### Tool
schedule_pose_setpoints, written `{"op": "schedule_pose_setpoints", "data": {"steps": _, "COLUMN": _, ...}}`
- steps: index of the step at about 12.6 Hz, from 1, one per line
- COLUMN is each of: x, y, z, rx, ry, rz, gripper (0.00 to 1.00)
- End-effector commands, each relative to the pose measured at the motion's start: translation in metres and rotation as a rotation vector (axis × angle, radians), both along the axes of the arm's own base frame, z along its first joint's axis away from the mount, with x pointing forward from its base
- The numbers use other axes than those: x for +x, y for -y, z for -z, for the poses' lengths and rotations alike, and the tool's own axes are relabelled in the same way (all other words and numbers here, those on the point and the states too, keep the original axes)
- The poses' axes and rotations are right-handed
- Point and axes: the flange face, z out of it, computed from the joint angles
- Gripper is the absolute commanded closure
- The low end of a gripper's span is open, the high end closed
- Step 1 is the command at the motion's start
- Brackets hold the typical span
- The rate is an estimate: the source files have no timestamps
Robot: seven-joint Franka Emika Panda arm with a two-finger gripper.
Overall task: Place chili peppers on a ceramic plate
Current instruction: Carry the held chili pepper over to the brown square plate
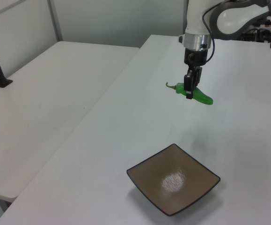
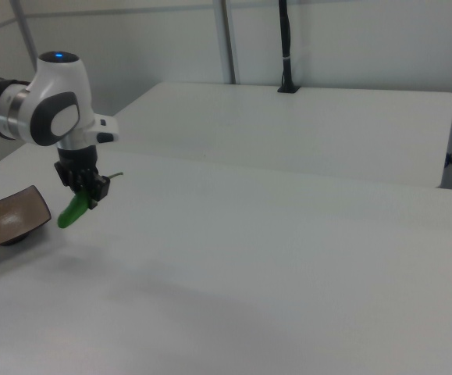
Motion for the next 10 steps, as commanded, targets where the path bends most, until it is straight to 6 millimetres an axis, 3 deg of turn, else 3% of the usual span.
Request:
{"op": "schedule_pose_setpoints", "data": {"steps": 1, "x": -0.013, "y": -0.061, "z": -0.018, "rx": 0.036, "ry": 0.000, "rz": -0.023, "gripper": 0.65}}
{"op": "schedule_pose_setpoints", "data": {"steps": 3, "x": -0.016, "y": -0.089, "z": -0.020, "rx": 0.049, "ry": 0.010, "rz": -0.018, "gripper": 0.65}}
{"op": "schedule_pose_setpoints", "data": {"steps": 8, "x": -0.014, "y": -0.173, "z": 0.014, "rx": 0.138, "ry": 0.106, "rz": 0.103, "gripper": 0.64}}
{"op": "schedule_pose_setpoints", "data": {"steps": 10, "x": -0.018, "y": -0.202, "z": 0.016, "rx": 0.167, "ry": 0.116, "rz": 0.111, "gripper": 0.64}}
